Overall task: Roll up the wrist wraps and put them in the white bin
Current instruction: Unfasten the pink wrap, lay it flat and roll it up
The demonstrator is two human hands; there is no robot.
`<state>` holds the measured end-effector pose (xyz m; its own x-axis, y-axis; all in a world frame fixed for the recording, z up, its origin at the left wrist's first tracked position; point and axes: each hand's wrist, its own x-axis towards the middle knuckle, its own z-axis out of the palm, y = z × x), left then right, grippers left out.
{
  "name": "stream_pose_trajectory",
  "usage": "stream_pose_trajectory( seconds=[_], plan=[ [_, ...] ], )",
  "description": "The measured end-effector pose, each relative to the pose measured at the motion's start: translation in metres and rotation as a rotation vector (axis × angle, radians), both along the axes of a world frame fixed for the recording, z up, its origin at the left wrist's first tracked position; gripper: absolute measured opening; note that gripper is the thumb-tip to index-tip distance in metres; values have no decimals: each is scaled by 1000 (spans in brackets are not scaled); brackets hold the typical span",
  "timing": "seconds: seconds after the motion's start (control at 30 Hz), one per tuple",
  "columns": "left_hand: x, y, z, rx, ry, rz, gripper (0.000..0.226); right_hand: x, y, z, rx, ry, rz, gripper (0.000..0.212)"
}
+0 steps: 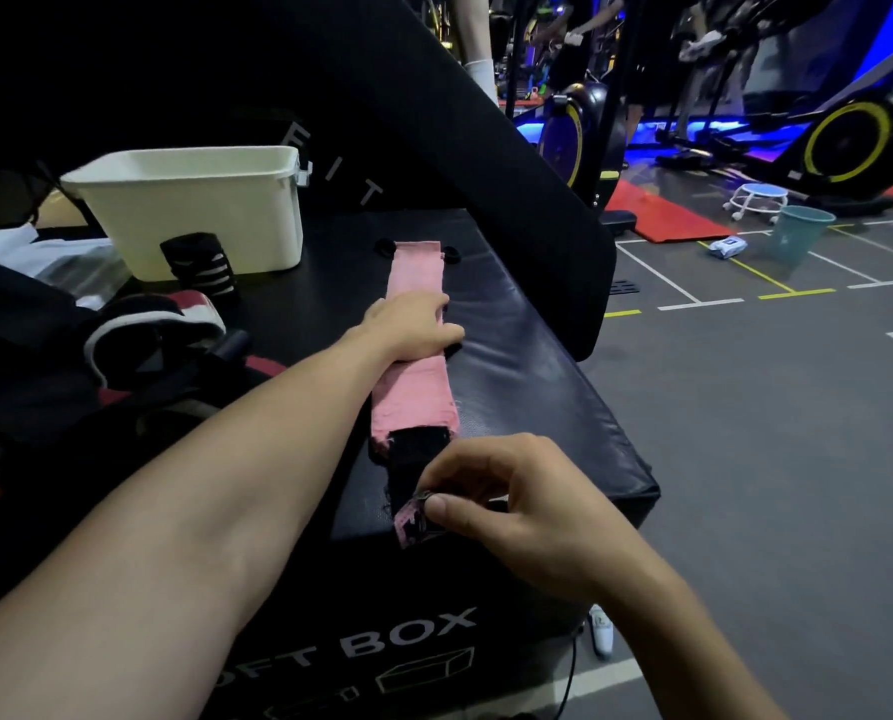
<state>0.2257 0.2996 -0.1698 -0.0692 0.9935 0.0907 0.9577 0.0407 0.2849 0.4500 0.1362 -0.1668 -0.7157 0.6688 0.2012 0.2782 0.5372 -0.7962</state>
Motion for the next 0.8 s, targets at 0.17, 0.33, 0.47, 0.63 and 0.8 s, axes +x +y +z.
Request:
stream_pose_trajectory(
  seconds=[0.17, 0.33, 0.47, 0.63, 0.8],
  plan=[
    [-12, 4, -7, -22, 29, 43, 53, 0, 0, -3, 70, 14, -19, 4],
    [-5, -31, 20, 141, -84, -46, 47, 0, -5, -6, 143, 53, -38, 5],
    [9, -118, 48, 299, -330, -234, 8, -2, -10, -6, 137, 85, -67, 5],
    [5, -226, 15, 346, -561, -238, 13, -6, -20, -6, 126, 132, -133, 7],
    [3, -265, -10, 303, -594, -257, 16, -16, -38, -9, 100, 156, -178, 11]
  ],
)
